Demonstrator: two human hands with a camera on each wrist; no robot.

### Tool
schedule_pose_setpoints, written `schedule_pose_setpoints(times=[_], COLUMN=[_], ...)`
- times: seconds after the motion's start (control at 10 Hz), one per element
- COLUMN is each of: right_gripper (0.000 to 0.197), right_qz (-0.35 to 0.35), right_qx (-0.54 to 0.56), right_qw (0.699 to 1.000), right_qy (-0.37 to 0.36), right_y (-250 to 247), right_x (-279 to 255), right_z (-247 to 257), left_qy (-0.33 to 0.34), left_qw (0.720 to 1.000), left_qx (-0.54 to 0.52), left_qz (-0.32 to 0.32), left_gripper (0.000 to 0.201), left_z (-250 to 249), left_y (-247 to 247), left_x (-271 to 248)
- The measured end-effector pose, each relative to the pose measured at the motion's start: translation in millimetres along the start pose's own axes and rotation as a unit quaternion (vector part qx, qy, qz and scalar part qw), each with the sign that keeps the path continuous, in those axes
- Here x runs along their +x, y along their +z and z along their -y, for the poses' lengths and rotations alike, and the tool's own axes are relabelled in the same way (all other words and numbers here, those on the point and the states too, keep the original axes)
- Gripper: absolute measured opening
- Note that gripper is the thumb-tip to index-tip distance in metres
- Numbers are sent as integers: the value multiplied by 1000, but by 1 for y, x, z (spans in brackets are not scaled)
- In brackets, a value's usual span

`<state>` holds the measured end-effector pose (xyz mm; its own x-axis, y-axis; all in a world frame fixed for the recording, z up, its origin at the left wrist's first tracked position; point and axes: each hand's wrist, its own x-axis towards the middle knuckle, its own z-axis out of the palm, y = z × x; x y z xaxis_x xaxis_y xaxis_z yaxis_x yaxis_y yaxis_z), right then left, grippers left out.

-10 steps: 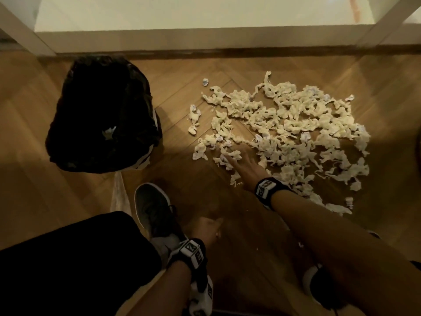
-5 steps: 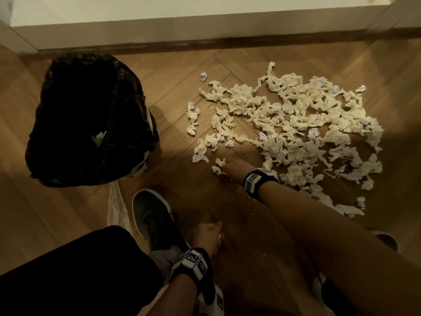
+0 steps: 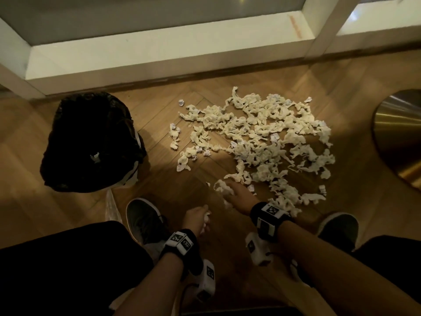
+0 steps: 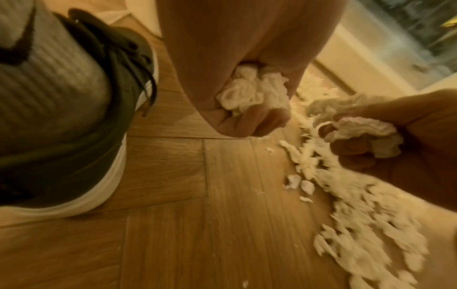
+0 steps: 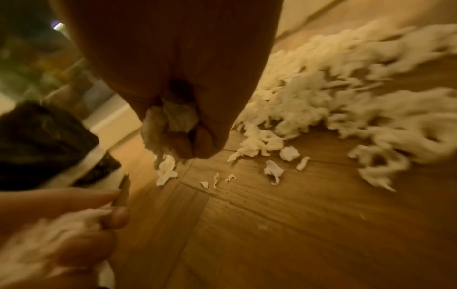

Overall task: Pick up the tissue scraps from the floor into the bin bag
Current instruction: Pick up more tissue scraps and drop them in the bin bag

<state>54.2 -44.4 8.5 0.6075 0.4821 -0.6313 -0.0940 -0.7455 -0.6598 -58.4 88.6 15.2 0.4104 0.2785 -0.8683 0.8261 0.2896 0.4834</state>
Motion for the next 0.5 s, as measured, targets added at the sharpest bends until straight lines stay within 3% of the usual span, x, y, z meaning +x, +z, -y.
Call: schedule_pose_setpoints(times=[0.1, 0.2, 0.4, 0.5], right_gripper=[17, 40, 36, 26], right_qz=[-6, -63, -69, -71], right_qx=[18, 49, 83, 32], right_qw=[1000, 993, 982, 987], right_qy=[25, 91, 154, 139], right_y=[0, -1, -9, -16], right_x=[-34, -63, -114, -129], right_z=[-6, -16, -23, -15], left_qy=[22, 20, 12, 62], left_qw=[1000, 1000, 999, 996], left_qx=[1, -7, -19, -5], left_qz=[8, 16, 33, 63], left_gripper=[33, 34, 40, 24], left_z=[7, 22, 25, 27], left_y=[16, 35, 73, 79], left_x=[-20, -39, -98, -116])
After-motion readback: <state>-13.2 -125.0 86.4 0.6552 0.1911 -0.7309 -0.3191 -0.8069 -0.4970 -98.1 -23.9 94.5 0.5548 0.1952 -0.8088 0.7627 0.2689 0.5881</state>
